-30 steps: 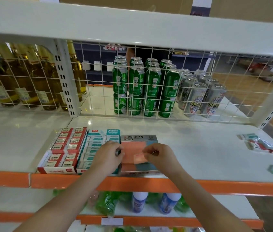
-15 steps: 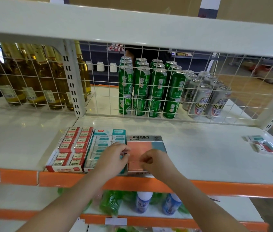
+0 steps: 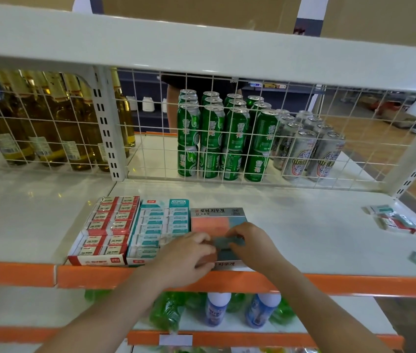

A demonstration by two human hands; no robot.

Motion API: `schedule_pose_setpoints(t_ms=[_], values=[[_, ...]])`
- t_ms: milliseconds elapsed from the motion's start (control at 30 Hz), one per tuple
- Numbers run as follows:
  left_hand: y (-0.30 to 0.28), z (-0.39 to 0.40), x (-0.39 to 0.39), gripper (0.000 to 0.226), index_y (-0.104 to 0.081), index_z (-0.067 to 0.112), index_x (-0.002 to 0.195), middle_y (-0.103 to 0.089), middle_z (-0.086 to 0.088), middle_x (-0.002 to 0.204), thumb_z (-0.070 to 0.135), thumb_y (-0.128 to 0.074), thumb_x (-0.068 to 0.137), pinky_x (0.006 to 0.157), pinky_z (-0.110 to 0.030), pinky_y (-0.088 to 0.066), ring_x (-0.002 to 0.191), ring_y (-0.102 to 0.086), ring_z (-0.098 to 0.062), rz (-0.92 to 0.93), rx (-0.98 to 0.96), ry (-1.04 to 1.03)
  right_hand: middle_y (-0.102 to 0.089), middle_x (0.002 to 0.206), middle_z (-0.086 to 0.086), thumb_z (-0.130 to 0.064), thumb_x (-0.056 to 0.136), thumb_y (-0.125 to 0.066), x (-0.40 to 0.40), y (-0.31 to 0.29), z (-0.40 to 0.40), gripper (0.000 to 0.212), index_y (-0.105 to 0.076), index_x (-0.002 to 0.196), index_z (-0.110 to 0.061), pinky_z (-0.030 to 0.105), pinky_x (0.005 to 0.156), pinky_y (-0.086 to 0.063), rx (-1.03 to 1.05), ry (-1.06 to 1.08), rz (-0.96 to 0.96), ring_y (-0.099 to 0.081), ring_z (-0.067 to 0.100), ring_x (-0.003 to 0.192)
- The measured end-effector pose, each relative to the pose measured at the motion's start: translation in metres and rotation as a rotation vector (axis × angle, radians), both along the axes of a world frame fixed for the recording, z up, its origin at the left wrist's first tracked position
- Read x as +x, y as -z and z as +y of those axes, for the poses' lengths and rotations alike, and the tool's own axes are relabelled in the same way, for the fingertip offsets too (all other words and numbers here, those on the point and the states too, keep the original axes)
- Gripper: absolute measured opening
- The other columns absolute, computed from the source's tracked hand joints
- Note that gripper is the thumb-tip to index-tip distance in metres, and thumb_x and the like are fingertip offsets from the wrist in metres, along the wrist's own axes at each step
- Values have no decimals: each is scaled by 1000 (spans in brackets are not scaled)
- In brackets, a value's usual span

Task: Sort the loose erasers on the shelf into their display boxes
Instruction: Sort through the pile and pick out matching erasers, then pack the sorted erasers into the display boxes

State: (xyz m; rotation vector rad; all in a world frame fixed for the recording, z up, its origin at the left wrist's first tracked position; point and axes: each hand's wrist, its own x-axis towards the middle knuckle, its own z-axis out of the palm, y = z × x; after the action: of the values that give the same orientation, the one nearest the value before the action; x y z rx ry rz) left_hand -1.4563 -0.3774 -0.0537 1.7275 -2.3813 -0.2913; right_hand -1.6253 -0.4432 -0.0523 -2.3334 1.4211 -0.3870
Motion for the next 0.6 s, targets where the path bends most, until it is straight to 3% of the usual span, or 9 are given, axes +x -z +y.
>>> schedule_pose_setpoints(t_ms=[167,367,467,600], values=[[-1,-4,1,41,-51,30,130,-41,13,133,45,-43,94,99,-28,-37,122,-39,-7,-20,-6,17,-55,117,7,-11,87,-53,-6,1,-4,24,-62,109,-9,23,85,-40,-23,23,40,-54,22,105],[-5,-9,-4,38,-56,29,125,-47,13,121,47,-44,93,89,-23,-36,112,-42,-4,-21,-23,8,-55,115,9,-9,87,-52,-16,2,-6,25,-63,109,-8,23,82,-40,-42,6,22,-54,24,103],[-8,-14,-8,36,-57,28,122,-50,11,113,46,-45,92,85,-24,-41,104,-47,-6,-20,-9,-18,-56,116,6,-11,88,-51,-28,3,-8,27,-62,113,-11,20,81,-39,-49,35,3,-54,21,103],[-12,-25,-22,32,-55,29,123,-52,11,118,38,-46,94,89,-27,-44,106,-51,-8,48,-16,-60,-56,119,0,-16,91,-51,-57,0,-14,30,-60,119,-18,14,80,-36,-61,92,-13,-55,16,105]])
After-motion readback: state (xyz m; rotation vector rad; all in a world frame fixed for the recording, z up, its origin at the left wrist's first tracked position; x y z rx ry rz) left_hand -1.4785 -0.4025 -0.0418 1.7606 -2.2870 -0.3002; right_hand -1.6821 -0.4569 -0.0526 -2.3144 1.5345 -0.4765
